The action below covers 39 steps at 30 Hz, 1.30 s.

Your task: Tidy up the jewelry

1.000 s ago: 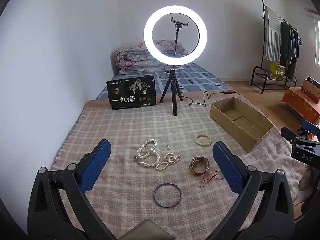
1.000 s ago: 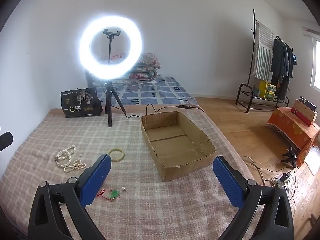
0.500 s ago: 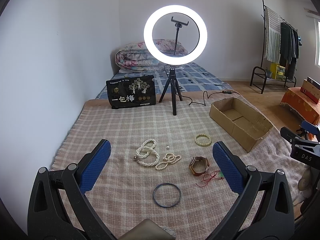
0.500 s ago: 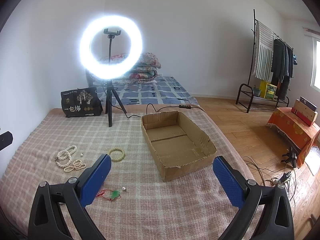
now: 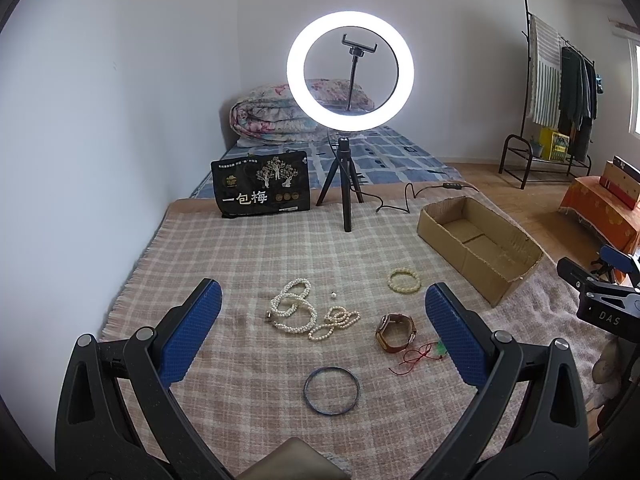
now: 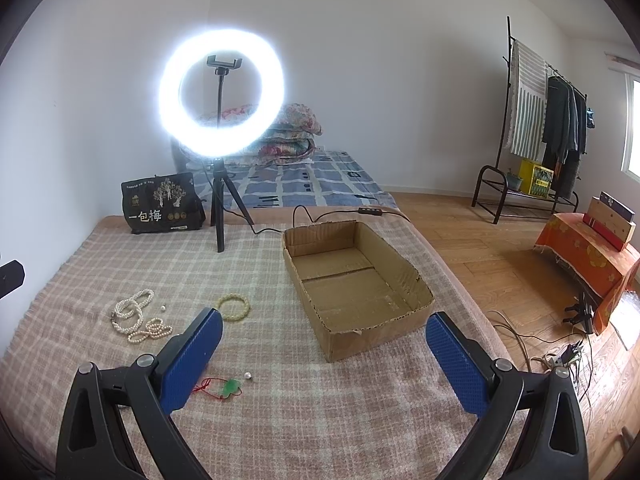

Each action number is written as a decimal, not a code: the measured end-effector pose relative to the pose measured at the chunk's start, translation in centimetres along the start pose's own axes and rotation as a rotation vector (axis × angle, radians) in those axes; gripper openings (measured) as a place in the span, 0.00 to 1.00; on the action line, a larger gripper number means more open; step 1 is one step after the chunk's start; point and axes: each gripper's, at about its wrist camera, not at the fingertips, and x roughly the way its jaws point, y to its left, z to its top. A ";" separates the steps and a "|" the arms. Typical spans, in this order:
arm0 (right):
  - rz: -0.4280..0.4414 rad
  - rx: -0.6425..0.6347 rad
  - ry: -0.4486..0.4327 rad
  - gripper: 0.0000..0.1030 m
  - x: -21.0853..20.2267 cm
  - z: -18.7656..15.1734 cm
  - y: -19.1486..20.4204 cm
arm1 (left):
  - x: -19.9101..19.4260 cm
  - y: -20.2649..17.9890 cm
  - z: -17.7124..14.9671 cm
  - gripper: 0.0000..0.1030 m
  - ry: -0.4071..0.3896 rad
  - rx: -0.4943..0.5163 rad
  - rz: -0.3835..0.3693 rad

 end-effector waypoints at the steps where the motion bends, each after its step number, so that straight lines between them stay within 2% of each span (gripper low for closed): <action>1: -0.001 0.000 0.000 1.00 0.0 0.0 0.0 | 0.0 0.0 0.0 1.00 0.000 0.000 0.000; 39: 0.006 -0.003 0.008 1.00 0.1 0.0 0.4 | 0.1 0.1 0.0 1.00 -0.004 -0.007 -0.003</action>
